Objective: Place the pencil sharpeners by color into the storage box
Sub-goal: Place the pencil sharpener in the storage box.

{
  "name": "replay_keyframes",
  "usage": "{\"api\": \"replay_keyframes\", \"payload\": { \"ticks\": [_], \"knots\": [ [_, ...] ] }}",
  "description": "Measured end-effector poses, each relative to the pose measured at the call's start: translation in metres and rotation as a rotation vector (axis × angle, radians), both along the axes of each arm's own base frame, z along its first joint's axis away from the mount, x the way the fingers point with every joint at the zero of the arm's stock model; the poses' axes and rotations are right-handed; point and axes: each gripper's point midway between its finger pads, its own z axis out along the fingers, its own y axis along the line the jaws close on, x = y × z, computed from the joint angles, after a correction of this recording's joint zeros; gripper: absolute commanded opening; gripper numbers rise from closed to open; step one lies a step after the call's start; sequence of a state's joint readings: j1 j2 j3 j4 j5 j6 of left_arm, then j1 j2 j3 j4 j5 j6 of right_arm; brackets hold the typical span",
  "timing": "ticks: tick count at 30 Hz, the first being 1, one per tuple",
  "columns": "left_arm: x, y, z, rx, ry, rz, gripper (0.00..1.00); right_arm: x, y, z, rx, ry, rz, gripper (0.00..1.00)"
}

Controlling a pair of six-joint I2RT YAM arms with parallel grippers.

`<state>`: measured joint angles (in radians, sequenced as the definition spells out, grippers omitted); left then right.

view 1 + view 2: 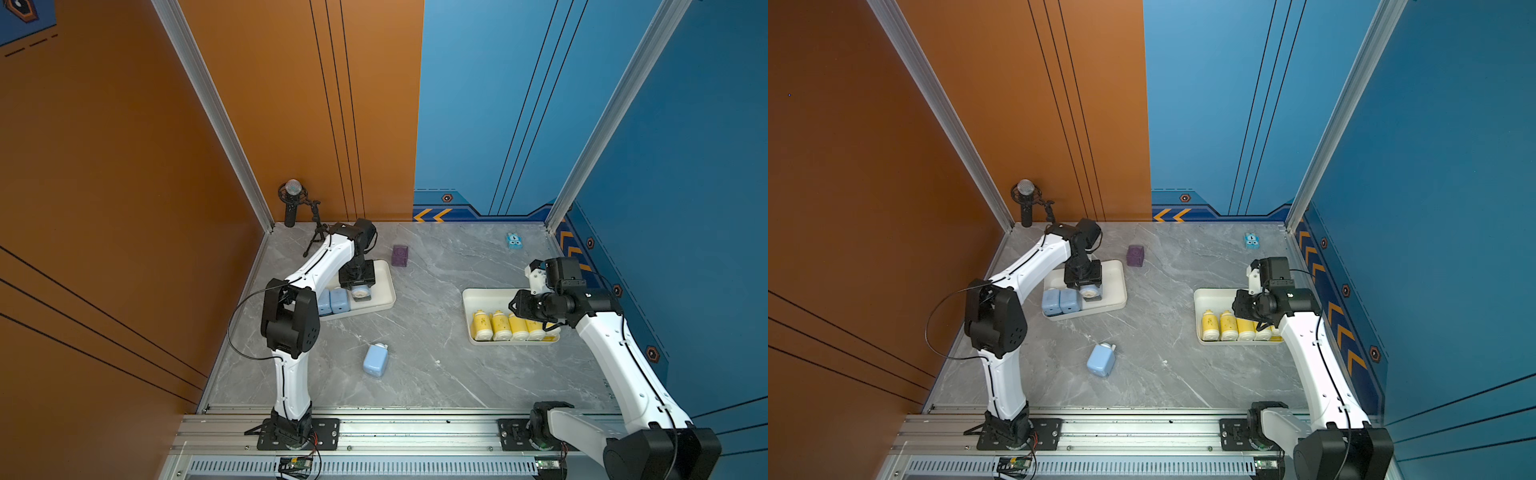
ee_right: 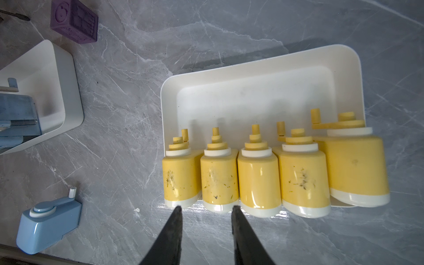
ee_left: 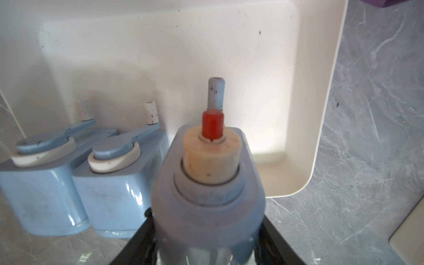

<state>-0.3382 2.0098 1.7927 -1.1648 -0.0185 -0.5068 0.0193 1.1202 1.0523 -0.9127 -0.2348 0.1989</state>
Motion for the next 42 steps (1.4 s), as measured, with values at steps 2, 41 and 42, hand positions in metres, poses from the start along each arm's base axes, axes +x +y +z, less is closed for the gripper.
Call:
{"api": "replay_keyframes", "payload": {
  "ticks": [2, 41, 42],
  "knots": [
    [0.0, 0.0, -0.006, 0.004, 0.015, 0.009, 0.5, 0.0, -0.001, 0.001, -0.002, -0.005, -0.002, 0.38],
    [-0.016, 0.013, -0.033, 0.056, 0.089, 0.077, 0.66, -0.001, -0.001, 0.002, -0.002, -0.009, -0.002, 0.38],
    [-0.016, 0.013, -0.033, 0.055, 0.088, 0.078, 0.69, -0.001, -0.001, 0.002, -0.002, -0.008, -0.002, 0.38]
  ]
}}
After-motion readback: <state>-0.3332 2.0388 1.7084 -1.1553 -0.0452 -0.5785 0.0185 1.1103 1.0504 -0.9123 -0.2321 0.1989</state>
